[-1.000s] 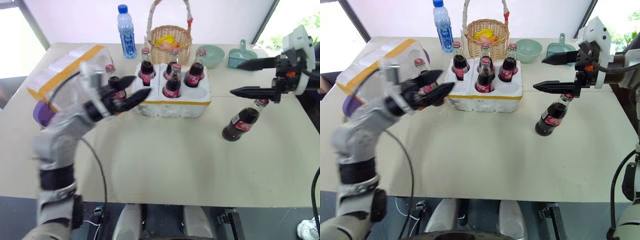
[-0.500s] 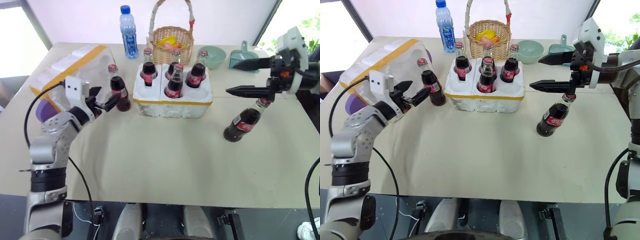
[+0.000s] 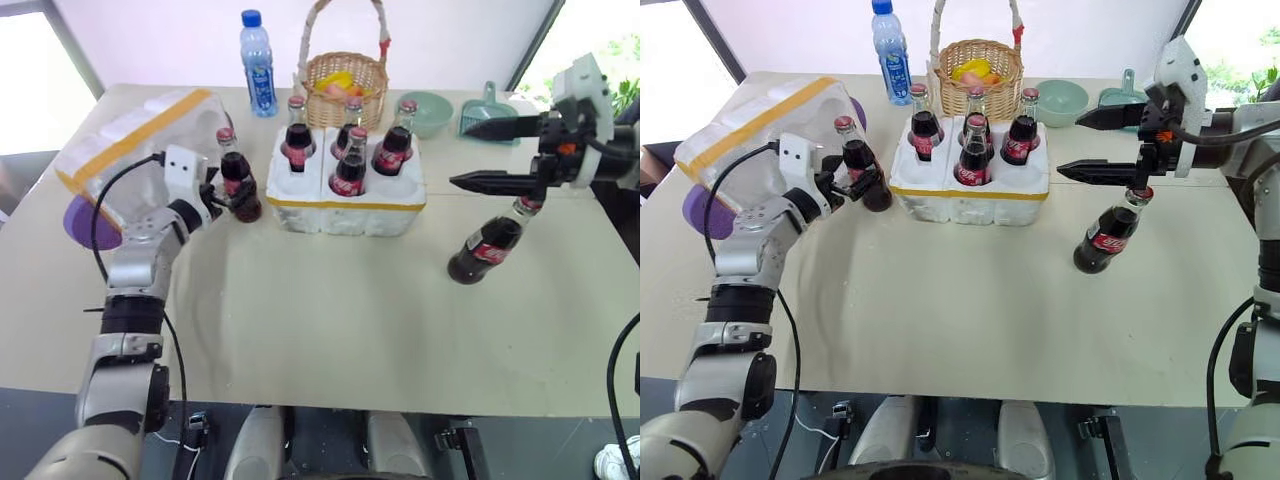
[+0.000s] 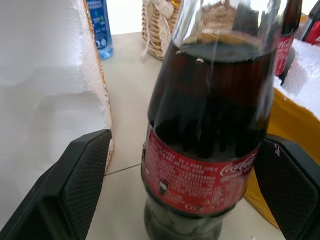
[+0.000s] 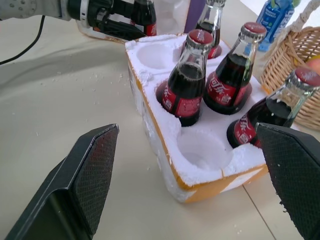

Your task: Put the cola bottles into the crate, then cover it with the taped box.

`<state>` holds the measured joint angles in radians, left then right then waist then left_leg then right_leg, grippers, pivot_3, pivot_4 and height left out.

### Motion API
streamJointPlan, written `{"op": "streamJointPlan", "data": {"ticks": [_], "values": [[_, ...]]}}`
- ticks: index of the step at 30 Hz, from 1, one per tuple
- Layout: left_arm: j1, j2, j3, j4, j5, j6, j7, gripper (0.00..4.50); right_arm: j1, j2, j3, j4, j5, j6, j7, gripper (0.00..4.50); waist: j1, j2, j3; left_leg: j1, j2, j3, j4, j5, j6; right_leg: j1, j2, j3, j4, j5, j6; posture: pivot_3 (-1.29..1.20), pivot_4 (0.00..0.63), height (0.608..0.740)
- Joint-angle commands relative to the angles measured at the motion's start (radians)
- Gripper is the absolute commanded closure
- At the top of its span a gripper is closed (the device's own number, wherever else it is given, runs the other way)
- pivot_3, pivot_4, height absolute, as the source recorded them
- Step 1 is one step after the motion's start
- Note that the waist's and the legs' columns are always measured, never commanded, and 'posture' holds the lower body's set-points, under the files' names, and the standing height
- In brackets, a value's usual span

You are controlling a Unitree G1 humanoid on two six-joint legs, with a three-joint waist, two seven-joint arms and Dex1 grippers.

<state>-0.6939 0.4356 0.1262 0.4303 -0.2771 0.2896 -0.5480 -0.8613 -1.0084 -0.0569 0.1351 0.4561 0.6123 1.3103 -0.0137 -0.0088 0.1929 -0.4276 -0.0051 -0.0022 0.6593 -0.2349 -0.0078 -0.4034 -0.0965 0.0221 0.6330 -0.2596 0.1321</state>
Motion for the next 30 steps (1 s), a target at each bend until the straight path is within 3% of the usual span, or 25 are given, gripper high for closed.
{"op": "streamJointPlan", "data": {"ticks": [1, 3, 5, 13, 17, 21, 25, 30], "values": [[-0.022, 0.005, 0.000, 0.019, 0.015, -0.050, -0.023, 0.30, -0.008, -0.019, -0.045, -0.037, 0.020, 0.003, -0.006, 0.00, -0.001, 0.000, 0.000, 0.000, 0.000, 0.000, 0.000, 0.000, 0.000, 0.000, 0.000, 0.000, 0.000, 0.000, 0.000, 0.00, 0.150, 0.740], [-0.012, 0.010, 0.007, 0.014, 0.016, -0.053, -0.027, 0.86, -0.005, -0.016, -0.047, -0.039, 0.021, 0.004, -0.009, 0.00, 0.000, 0.000, 0.000, 0.000, 0.000, 0.000, 0.000, 0.000, 0.000, -0.001, 0.000, 0.000, 0.001, 0.000, 0.000, 0.00, 0.150, 0.740], [0.008, 0.025, 0.013, -0.023, 0.013, -0.034, -0.030, 1.75, -0.002, -0.012, -0.047, -0.041, 0.021, 0.004, -0.012, 0.00, 0.000, 0.000, 0.000, 0.000, 0.000, 0.000, 0.000, 0.000, 0.000, 0.000, 0.000, 0.000, 0.001, 0.000, 0.000, 0.00, 0.150, 0.740], [0.117, 0.097, 0.135, -0.318, -0.144, 0.145, -0.055, 1.75, 0.004, -0.008, -0.050, -0.050, 0.024, 0.007, -0.019, 0.00, -0.003, -0.001, 0.001, -0.001, 0.002, 0.000, -0.002, 0.000, 0.000, -0.003, 0.000, 0.001, 0.001, 0.000, 0.000, 0.00, 0.150, 0.740], [0.130, 0.150, 0.294, -0.503, -0.421, 0.359, -0.094, 1.75, 0.024, -0.012, -0.058, -0.060, 0.029, 0.010, -0.024, 0.00, 0.000, -0.004, 0.003, -0.002, 0.003, -0.001, -0.002, 0.000, 0.000, -0.004, 0.000, 0.001, 0.001, 0.000, 0.000, 0.00, 0.150, 0.740], [0.050, 0.158, 0.319, -0.553, -0.548, 0.456, -0.066, 1.75, 0.033, -0.007, -0.062, -0.065, 0.034, 0.013, -0.034, 0.00, 0.011, -0.005, 0.003, -0.003, 0.002, -0.002, -0.001, 0.000, 0.000, -0.003, -0.002, 0.000, 0.000, 0.000, 0.000, 0.00, 0.150, 0.740], [-0.049, 0.101, 0.217, -0.518, -0.489, 0.418, -0.045, 1.75, 0.032, 0.004, -0.060, -0.071, 0.038, 0.013, -0.051, 0.00, 0.026, -0.005, 0.003, -0.003, 0.000, -0.002, 0.002, 0.000, 0.000, 0.000, -0.001, 0.000, 0.000, 0.000, 0.000, 0.00, 0.150, 0.740], [-0.127, 0.024, 0.062, -0.355, -0.296, 0.249, -0.043, 1.75, 0.038, 0.000, -0.069, -0.085, 0.048, 0.021, -0.069, 0.00, 0.024, -0.005, 0.003, -0.003, -0.002, 0.001, 0.002, 0.000, 0.000, 0.000, 0.000, 0.000, -0.001, 0.001, 0.001, 0.00, 0.150, 0.740]]}}
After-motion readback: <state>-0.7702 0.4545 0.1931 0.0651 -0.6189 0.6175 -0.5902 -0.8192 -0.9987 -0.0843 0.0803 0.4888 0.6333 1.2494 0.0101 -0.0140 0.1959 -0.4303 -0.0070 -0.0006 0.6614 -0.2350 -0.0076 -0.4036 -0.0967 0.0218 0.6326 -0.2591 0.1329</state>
